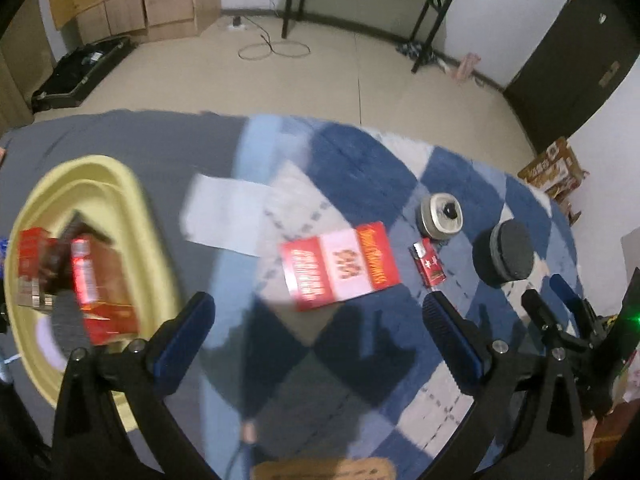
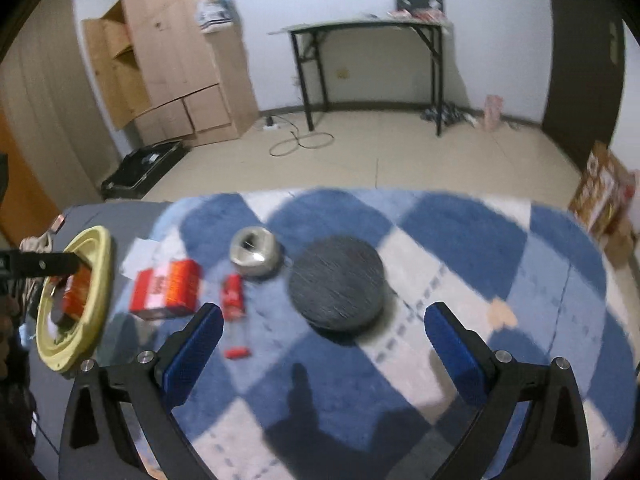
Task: Organize rigid objects
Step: 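Grasp the second black puck with the right tool while the left tool grasps the Double Happiness box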
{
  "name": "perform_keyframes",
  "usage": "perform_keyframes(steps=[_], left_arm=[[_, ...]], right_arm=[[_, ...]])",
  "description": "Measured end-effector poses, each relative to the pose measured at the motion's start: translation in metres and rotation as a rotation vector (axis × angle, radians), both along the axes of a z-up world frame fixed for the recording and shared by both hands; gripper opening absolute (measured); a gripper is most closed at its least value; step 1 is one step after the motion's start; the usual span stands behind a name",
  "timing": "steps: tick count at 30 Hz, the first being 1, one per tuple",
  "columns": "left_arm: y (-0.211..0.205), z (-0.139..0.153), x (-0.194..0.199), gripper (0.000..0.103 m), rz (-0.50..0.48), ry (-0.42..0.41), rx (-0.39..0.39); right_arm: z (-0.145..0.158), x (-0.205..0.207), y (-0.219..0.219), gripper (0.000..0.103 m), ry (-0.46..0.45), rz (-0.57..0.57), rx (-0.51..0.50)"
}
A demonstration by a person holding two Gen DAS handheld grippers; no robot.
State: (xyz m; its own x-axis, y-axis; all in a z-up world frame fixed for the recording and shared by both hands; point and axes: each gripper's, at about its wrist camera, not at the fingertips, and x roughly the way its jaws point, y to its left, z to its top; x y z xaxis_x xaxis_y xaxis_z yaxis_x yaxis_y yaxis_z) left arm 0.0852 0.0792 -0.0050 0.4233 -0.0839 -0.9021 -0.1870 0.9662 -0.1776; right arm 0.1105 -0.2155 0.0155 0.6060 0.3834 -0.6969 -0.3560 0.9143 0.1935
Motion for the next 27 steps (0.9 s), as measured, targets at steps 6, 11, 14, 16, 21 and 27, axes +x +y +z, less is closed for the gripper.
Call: perform_keyframes(steps=[6, 11, 14, 16, 21, 27], left_arm=[[-0.009, -0.034, 0.028, 0.103, 0.083, 0.036, 0.002], [-0.017, -0.058, 0.041, 0.103, 0.079, 0.073, 0.016], [-0.019, -0.067, 0.045, 0.103, 0.076, 0.076, 0.002], [-0.017, -0.071, 0.045, 0.093, 0.099, 0.078, 0.009], [-0.012, -0.061, 0.036, 0.092, 0.099, 0.062, -0.043], [0.048, 0.017, -0.022, 0.092, 0.076, -0.065, -0.053]], right_arm=[[-0.027, 0.023, 0.012, 0.103, 0.015, -0.012, 0.010], [-0.049, 0.050, 0.027, 0.103, 0.012, 0.003, 0.018], [-0.060, 0.062, 0.030, 0.103, 0.015, -0.001, 0.020], [-0.065, 0.067, 0.034, 0.093, 0.002, 0.003, 0.006], [-0.069, 0.062, 0.040, 0.070, -0.078, 0.010, -0.020], [-0.043, 0.041, 0.042, 0.070, -0.125, 0.041, 0.035]])
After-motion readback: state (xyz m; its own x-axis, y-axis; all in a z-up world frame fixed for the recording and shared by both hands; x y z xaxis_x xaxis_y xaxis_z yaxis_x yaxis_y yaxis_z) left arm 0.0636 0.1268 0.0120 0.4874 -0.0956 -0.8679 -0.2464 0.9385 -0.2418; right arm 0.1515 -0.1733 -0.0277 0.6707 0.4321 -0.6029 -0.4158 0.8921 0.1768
